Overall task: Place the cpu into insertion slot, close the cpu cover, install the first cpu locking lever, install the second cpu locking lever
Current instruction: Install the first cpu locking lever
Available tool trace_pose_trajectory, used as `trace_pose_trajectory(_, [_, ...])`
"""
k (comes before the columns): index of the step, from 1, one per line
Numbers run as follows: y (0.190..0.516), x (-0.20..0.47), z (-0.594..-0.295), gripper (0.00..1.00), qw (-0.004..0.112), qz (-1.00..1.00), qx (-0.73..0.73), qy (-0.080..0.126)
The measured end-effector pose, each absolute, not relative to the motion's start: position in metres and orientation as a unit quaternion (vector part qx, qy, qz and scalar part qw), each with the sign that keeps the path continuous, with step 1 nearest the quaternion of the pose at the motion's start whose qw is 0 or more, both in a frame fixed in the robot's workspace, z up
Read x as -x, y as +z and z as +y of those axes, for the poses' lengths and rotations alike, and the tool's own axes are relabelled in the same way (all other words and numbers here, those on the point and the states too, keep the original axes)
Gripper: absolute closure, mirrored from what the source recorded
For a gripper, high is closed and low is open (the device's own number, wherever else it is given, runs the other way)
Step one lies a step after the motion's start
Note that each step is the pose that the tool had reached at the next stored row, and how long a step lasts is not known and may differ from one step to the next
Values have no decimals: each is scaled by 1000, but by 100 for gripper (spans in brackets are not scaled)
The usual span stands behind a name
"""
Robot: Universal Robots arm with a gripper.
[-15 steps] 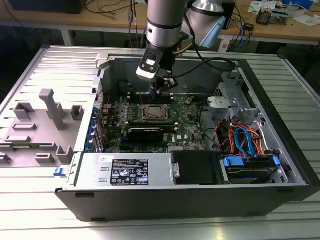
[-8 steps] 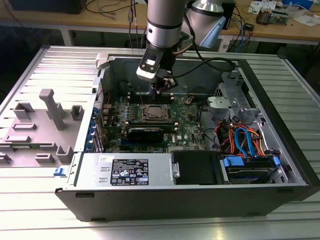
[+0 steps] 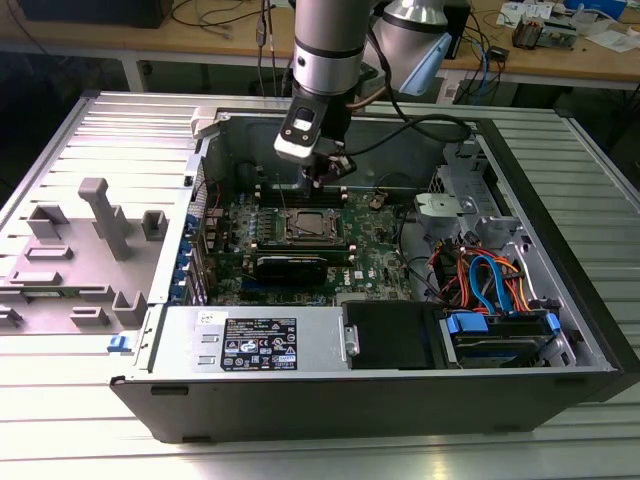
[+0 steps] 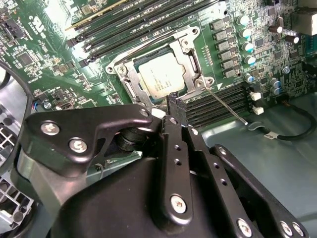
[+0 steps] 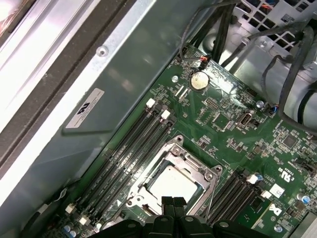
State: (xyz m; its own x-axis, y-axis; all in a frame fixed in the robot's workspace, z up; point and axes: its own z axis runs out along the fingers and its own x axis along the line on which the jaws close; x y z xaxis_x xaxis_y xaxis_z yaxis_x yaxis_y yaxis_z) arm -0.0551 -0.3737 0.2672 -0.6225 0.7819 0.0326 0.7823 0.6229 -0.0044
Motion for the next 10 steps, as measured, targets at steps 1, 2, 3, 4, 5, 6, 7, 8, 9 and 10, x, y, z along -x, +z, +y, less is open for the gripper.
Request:
trace_pose_trajectory(1, [267,55,-374,89,16,-904,427,-5])
trace_pose_trajectory(2, [267,55,-374,89,16,-908,419,-5])
trace_pose_trajectory(3, [267,55,-374,89,16,-911,412,-5])
trace_pose_trajectory(4, [267,55,-374,89,16,-916,402,-5])
trace_pose_trajectory(5, [267,55,-374,89,16,-919,395,-4])
trace_pose_trajectory(6, [267,55,-374,89,16,-925,380,-4])
trace_pose_trajectory(7, [267,55,-374,89,16,-930,367,-4])
trace_pose_trajectory(8, [267,55,-374,89,16,-934,357,-4])
trace_pose_trajectory(9, [267,55,-374,89,16,-938,345,-4])
trace_pose_trajectory(10, [267,55,-374,89,16,-941,337,-3])
